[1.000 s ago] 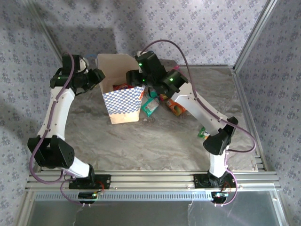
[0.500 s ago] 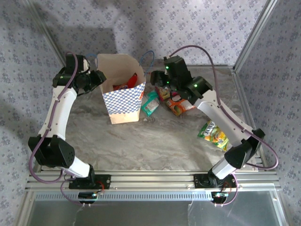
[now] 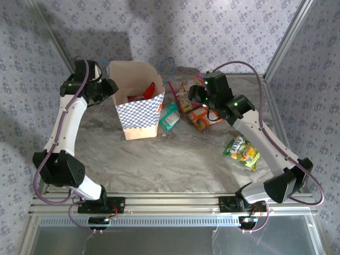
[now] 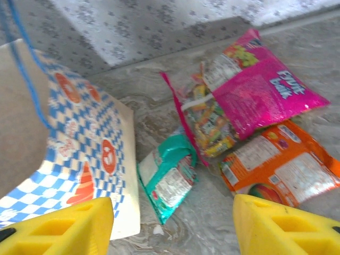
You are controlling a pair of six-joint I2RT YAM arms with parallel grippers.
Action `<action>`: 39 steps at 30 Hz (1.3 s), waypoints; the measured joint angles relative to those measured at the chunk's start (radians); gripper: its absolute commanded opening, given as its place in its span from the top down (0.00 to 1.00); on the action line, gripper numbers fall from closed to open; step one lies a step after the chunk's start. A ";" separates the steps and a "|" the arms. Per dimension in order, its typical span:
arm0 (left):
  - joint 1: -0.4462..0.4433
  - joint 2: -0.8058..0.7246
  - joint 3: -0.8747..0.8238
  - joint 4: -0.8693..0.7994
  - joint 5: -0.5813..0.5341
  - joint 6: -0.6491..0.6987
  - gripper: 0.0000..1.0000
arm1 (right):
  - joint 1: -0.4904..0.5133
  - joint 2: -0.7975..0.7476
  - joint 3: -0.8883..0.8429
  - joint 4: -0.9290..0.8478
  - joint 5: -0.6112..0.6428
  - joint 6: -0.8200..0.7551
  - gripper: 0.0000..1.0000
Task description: Place the snacks into the paper bag
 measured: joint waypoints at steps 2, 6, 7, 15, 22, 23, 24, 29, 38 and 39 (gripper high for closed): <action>0.000 0.005 0.013 -0.009 -0.011 0.010 0.59 | -0.022 -0.019 -0.022 -0.020 0.000 0.017 0.34; 0.000 0.019 0.026 -0.016 -0.015 0.017 0.59 | -0.063 -0.058 -0.071 -0.038 0.000 0.053 0.27; 0.000 0.023 0.026 -0.017 -0.015 0.017 0.59 | -0.071 -0.067 -0.085 -0.039 0.000 0.061 0.27; 0.000 0.033 0.026 -0.018 -0.015 0.025 0.59 | -0.141 -0.093 -0.181 -0.042 -0.056 0.123 0.21; 0.000 0.049 0.052 -0.053 -0.031 0.063 0.59 | -0.188 -0.086 -0.211 -0.032 -0.129 0.169 0.11; 0.000 0.053 0.058 -0.058 -0.034 0.069 0.59 | -0.198 -0.082 -0.217 -0.028 -0.141 0.176 0.11; 0.000 0.057 0.064 -0.067 -0.038 0.076 0.59 | -0.206 -0.075 -0.224 -0.023 -0.153 0.186 0.11; 0.000 0.069 0.069 -0.079 -0.042 0.095 0.59 | -0.234 -0.037 -0.263 0.005 -0.200 0.223 0.11; 0.000 0.084 0.077 -0.098 -0.045 0.111 0.59 | -0.244 0.029 -0.290 0.037 -0.239 0.260 0.07; 0.000 0.084 0.078 -0.099 -0.045 0.111 0.59 | -0.246 0.037 -0.296 0.045 -0.241 0.261 0.07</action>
